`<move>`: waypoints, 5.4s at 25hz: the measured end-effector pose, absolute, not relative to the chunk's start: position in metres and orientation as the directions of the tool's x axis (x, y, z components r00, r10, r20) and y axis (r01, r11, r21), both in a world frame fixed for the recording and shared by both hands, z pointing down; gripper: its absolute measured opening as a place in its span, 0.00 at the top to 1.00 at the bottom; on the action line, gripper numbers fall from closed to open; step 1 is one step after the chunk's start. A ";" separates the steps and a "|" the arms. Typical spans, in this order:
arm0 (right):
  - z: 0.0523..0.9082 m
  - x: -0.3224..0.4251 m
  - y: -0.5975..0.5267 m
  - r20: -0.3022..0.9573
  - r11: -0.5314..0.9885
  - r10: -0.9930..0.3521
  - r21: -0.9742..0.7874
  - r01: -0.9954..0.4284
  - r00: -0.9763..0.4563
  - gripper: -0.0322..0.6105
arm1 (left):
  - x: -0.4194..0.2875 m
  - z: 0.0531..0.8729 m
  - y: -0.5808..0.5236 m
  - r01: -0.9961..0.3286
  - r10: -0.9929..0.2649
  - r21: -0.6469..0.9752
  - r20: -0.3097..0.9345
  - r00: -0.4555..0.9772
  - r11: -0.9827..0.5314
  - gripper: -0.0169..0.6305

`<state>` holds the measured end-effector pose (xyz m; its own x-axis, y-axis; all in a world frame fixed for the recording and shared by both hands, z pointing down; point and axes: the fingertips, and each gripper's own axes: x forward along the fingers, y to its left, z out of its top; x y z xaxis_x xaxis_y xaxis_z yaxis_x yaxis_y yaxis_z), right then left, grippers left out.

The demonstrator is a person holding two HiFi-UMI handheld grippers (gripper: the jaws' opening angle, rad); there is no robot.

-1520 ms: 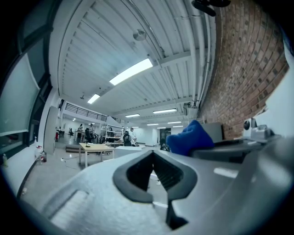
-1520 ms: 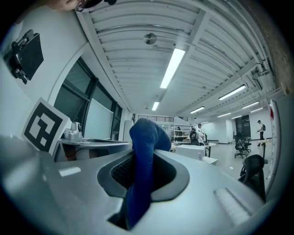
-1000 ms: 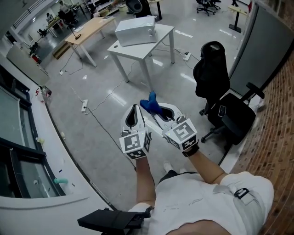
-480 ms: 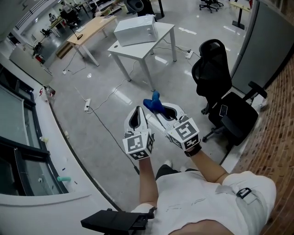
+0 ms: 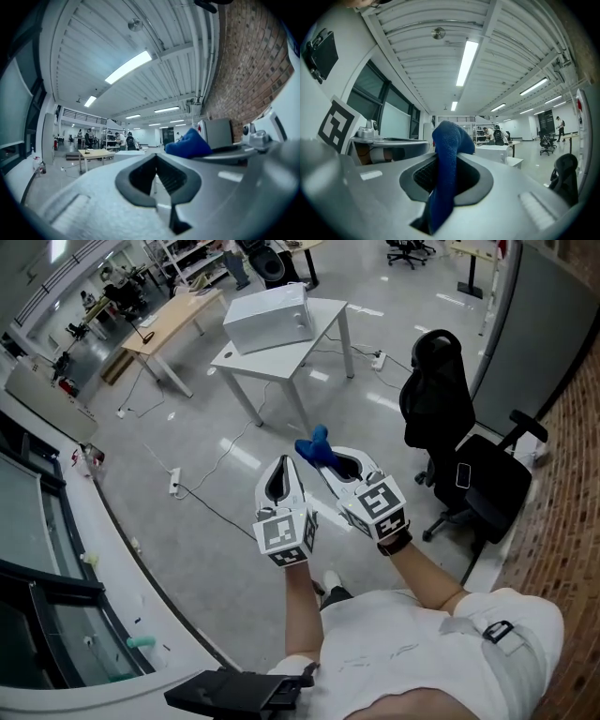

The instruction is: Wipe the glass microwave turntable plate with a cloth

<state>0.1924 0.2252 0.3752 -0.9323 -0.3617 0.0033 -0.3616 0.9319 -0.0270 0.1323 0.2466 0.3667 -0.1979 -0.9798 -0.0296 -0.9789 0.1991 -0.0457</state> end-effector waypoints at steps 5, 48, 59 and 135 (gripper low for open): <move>0.366 0.116 0.203 -0.022 0.924 -0.384 -0.014 -0.383 -0.923 0.85 | 0.057 0.356 0.235 -0.980 -0.980 -0.056 -0.060 -0.188 0.192 0.97; 0.368 -0.058 -0.132 -0.075 0.967 -0.252 0.025 -0.255 -0.965 0.86 | -0.109 0.354 -0.111 -0.970 -0.974 -0.105 -0.086 -0.210 0.219 0.97; 0.392 -0.113 -0.222 -0.004 0.936 -0.351 0.033 -0.351 -0.936 0.86 | -0.194 0.370 -0.213 -0.982 -0.981 -0.061 -0.085 -0.174 0.180 0.97; 0.541 -0.462 -0.660 0.854 0.709 -0.084 0.413 0.571 -0.514 0.86 | -0.498 0.407 -0.564 -0.994 -0.994 0.058 0.059 -0.092 0.095 0.97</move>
